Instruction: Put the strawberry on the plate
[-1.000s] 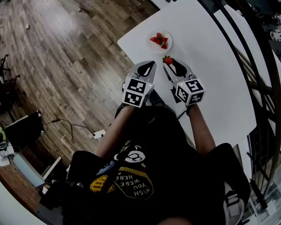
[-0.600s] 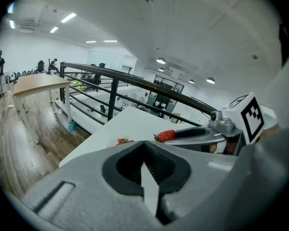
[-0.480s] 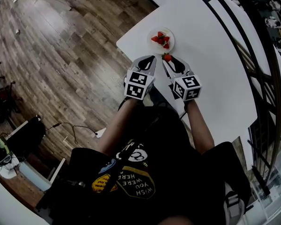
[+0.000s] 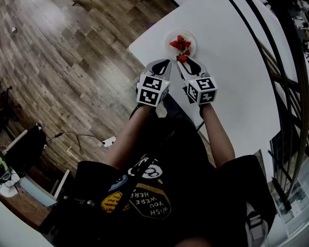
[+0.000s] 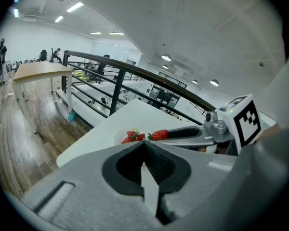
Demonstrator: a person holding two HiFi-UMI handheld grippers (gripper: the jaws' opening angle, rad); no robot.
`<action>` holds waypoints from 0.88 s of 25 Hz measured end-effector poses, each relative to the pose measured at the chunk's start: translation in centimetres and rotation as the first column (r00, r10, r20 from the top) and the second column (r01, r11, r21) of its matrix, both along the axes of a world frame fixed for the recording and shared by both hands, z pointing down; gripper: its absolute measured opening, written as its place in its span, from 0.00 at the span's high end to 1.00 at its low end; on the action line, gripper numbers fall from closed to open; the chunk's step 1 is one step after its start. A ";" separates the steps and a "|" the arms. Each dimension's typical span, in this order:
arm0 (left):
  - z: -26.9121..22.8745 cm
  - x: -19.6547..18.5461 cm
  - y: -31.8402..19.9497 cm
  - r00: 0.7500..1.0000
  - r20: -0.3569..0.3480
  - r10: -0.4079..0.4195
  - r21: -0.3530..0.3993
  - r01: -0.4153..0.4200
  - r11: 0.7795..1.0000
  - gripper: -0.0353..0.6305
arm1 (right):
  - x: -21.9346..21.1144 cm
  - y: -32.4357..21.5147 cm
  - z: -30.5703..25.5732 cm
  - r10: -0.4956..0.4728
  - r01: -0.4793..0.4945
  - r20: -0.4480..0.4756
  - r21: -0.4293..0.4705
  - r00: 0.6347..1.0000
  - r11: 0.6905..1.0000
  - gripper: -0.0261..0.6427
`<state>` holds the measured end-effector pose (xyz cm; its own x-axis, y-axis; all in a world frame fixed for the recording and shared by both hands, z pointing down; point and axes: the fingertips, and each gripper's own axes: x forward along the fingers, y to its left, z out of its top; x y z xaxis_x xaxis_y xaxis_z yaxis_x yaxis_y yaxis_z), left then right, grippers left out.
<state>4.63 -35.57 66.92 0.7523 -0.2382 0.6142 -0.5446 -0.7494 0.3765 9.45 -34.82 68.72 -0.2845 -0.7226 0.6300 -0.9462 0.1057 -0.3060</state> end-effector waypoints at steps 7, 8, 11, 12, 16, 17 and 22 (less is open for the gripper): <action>2.4 -0.3 -1.9 1.000 0.013 -0.011 -0.035 0.012 0.999 0.95 | -0.4 -1.1 3.0 0.010 -0.011 -0.025 -0.068 1.000 0.998 0.75; 2.7 -0.3 -2.0 1.000 0.014 -0.011 -0.040 0.012 0.999 0.95 | -0.4 -1.3 3.5 0.010 -0.012 -0.026 -0.077 1.000 0.997 0.75; 3.6 -0.1 -2.6 1.000 0.009 -0.010 -0.061 0.010 0.998 0.95 | -0.5 -1.8 5.4 -0.003 -0.001 -0.032 -0.120 0.999 0.993 0.75; 3.7 -0.1 -2.7 1.000 0.007 -0.009 -0.067 0.009 0.998 0.95 | -0.6 -2.0 6.1 -0.008 0.003 -0.036 -0.136 0.999 0.991 0.75; 4.3 0.0 -2.9 1.000 0.007 0.001 -0.072 -0.001 0.997 0.95 | -1.1 -2.5 8.0 -0.023 0.013 -0.056 -0.184 0.998 0.983 0.75; 4.5 -0.1 -2.8 1.000 0.010 0.004 -0.072 -0.004 0.997 0.95 | -1.2 -2.6 8.3 -0.026 0.014 -0.061 -0.193 0.998 0.981 0.75; 5.2 -0.1 -2.6 1.000 0.017 0.013 -0.086 -0.011 0.996 0.95 | -1.1 -2.8 9.3 -0.039 0.018 -0.098 -0.207 0.994 0.978 0.75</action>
<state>4.53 -38.13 72.07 0.7439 -0.1751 0.6449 -0.5427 -0.7213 0.4302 8.34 -37.63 77.99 -0.2300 -0.5675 0.7906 -0.9709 0.0777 -0.2267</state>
